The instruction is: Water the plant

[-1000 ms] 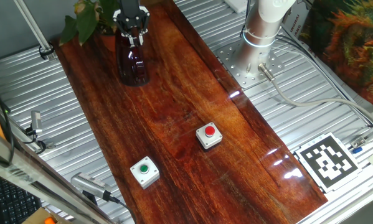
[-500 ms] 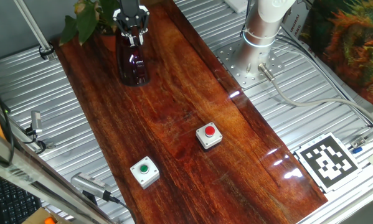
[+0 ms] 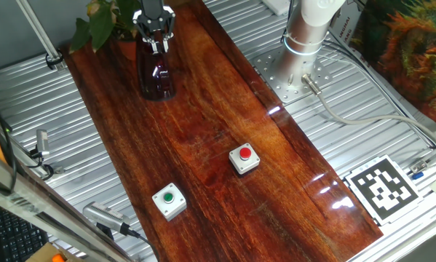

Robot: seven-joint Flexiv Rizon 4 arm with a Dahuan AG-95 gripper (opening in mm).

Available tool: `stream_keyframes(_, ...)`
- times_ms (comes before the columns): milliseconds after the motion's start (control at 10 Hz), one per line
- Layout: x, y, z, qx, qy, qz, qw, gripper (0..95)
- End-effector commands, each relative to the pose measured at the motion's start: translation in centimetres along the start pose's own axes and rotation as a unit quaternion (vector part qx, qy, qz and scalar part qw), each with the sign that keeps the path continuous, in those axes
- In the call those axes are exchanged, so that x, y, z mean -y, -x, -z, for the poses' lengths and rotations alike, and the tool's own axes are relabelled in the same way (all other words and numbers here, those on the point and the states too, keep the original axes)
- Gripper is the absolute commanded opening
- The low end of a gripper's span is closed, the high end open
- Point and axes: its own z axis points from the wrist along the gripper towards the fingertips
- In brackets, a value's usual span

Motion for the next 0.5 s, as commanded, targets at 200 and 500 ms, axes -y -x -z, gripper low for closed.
stream_keyframes(200, 0.01, 0.12, 0.04, 0.007, 0.0, 0.001, 1.0, 0.0)
stream_keyframes(500, 0.07, 0.28, 0.06, 0.012, 0.0, 0.002, 0.9999, 0.0)
